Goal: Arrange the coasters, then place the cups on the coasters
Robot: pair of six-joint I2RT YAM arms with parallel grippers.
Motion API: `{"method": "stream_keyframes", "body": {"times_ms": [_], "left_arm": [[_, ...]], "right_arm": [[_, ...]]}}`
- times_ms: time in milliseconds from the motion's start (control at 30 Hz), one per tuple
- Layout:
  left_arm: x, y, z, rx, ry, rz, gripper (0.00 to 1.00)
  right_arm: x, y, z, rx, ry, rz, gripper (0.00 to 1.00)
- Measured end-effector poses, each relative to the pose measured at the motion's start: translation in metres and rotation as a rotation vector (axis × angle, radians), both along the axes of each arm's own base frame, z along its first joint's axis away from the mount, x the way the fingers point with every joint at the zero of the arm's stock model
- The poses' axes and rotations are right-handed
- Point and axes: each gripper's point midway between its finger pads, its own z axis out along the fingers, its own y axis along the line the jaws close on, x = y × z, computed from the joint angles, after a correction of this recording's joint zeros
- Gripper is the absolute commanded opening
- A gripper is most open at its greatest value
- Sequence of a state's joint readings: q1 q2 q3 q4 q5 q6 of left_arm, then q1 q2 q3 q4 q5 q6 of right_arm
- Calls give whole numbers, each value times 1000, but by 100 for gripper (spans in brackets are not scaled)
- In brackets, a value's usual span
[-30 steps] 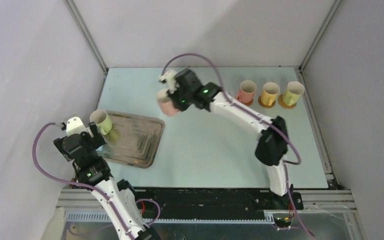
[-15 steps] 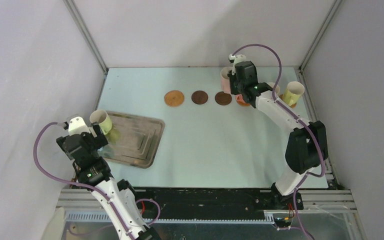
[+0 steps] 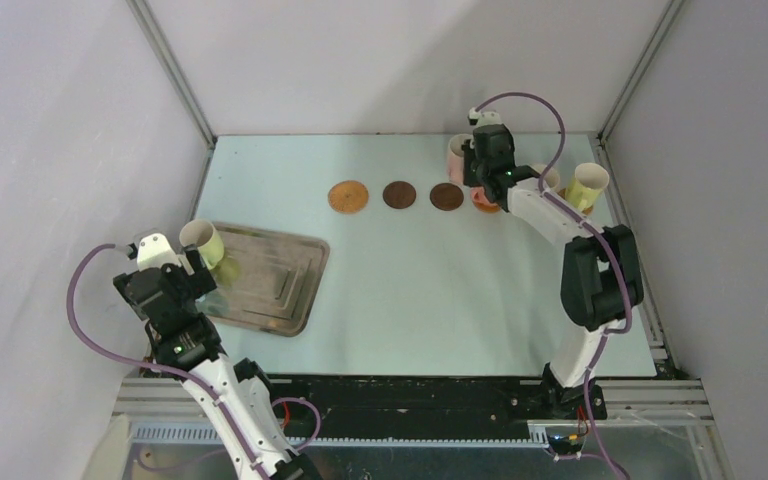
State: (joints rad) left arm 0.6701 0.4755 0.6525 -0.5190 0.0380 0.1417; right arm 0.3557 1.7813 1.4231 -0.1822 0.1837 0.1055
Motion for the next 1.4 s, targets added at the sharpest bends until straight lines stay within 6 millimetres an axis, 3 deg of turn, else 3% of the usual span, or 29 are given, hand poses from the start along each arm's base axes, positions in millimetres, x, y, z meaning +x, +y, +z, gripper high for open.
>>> {"method": "stream_keyframes", "body": {"times_ms": [367, 933, 1400], "left_arm": [[0, 1, -1, -1, 3, 4, 99], [-1, 1, 0, 1, 3, 7, 99], [-1, 1, -2, -1, 6, 7, 98]], "right_arm": [[7, 24, -50, -43, 83, 32, 0], [5, 33, -52, -45, 86, 49, 0], [9, 34, -65, -56, 93, 46, 1]]}}
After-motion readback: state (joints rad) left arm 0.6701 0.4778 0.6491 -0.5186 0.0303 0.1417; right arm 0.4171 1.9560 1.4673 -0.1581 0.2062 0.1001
